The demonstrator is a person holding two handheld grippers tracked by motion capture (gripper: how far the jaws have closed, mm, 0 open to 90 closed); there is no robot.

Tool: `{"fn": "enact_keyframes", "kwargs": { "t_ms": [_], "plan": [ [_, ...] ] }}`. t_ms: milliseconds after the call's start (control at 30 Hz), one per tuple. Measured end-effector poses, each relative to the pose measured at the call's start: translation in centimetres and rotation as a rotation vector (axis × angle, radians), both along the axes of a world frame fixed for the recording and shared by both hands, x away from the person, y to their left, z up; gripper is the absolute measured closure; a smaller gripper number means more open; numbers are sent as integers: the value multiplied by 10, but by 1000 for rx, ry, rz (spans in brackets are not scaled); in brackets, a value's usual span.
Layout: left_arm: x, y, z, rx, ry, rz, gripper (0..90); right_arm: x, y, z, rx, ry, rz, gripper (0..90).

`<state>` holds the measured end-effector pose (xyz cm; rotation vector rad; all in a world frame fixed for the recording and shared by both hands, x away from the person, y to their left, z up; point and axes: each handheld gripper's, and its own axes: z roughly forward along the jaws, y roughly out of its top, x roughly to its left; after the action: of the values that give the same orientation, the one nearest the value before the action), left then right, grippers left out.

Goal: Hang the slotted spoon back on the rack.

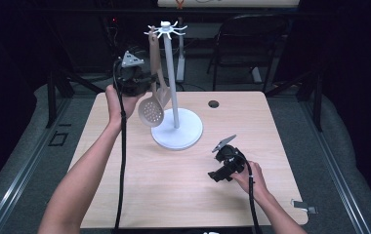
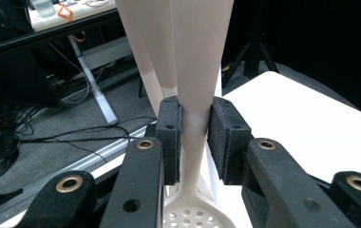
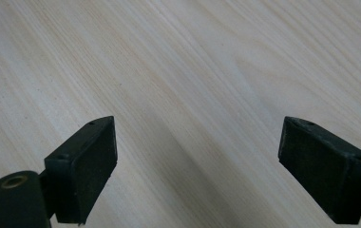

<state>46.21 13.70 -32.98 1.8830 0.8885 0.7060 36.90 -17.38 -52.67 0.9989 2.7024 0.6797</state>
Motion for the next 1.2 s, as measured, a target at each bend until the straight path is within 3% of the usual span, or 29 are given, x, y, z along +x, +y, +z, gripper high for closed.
{"fn": "enact_keyframes", "kwargs": {
  "t_ms": [167, 267, 433, 467, 1033, 1200],
  "plan": [
    [3, -2, 1, 5, 11, 4, 751, 0, 0, 0, 7, -1, -2, 123],
    [6, -5, 1, 30, 50, 15, 751, 0, 0, 0, 7, -1, -3, 123],
    [9, -6, 1, 25, 46, 12, 751, 0, 0, 0, 10, -2, -4, 123],
    [9, -6, 1, 23, 45, 12, 751, 0, -1, 1, -15, -4, 4, 123],
    [16, -12, -2, 11, 45, 17, 750, -1, -1, 1, 15, -3, 0, 123],
    [17, -13, -3, 11, 37, 24, 749, -1, -2, 1, 0, -5, 3, 123]
  ]
}}
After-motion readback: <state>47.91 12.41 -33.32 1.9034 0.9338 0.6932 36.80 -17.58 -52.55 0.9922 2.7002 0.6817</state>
